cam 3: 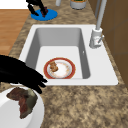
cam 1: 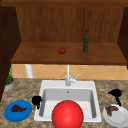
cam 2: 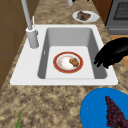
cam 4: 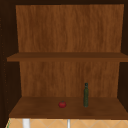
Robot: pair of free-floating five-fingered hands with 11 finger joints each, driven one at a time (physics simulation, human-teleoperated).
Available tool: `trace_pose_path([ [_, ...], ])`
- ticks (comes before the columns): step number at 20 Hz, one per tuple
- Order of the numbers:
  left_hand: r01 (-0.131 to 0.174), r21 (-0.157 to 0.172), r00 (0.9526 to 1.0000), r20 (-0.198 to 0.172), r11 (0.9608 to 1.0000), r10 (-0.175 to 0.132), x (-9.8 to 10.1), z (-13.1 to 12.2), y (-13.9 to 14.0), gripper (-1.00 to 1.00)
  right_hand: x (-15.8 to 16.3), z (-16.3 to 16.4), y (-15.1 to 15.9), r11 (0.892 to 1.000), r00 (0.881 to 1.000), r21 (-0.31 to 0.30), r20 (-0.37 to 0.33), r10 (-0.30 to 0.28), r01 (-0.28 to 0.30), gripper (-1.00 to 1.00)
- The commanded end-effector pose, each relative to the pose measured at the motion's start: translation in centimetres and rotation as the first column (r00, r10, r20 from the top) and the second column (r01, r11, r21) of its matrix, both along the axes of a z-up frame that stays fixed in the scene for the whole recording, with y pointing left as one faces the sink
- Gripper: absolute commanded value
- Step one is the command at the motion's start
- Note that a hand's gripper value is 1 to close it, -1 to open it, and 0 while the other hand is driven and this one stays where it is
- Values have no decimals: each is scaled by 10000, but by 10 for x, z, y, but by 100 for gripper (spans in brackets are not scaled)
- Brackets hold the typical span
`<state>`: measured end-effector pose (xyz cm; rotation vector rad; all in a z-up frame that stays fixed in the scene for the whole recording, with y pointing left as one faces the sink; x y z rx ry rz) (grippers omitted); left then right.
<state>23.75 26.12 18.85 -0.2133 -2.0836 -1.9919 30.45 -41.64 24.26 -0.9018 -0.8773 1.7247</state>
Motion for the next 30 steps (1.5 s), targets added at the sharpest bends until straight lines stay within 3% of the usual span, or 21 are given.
trace_pose_path([
  [1,0,0,10000,0,10000,0,0,0,0,0,1,16,19,9994,9998,335,-196,3,3,-100],
  [11,0,0,10000,0,10000,0,0,0,0,0,-5,35,82,9999,10000,151,-56,-34,35,-100],
  [19,0,0,10000,0,10000,0,0,0,0,0,-37,36,121,9998,9956,72,918,162,-170,-100],
  [25,0,0,10000,0,10000,0,0,0,0,0,-57,36,125,9966,9886,637,1378,-601,517,-100],
  [30,0,0,10000,0,10000,0,0,0,0,0,-77,36,136,9931,9835,869,1562,-911,782,-100],
])
